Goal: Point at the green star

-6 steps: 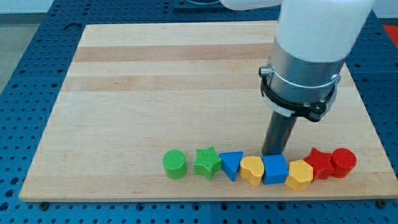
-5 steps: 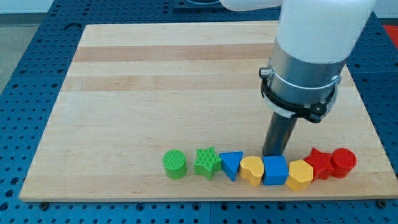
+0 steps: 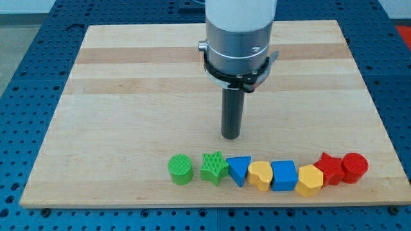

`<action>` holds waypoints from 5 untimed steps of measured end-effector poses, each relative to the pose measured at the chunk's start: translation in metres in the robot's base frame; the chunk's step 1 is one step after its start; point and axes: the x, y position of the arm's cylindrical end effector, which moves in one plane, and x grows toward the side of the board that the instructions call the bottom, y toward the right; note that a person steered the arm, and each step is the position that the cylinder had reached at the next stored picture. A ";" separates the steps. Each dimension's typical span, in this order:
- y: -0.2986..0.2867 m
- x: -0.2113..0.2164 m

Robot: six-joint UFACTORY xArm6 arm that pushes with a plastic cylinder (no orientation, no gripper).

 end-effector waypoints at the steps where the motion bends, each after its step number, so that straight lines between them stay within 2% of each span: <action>1: -0.011 0.014; 5: -0.012 0.049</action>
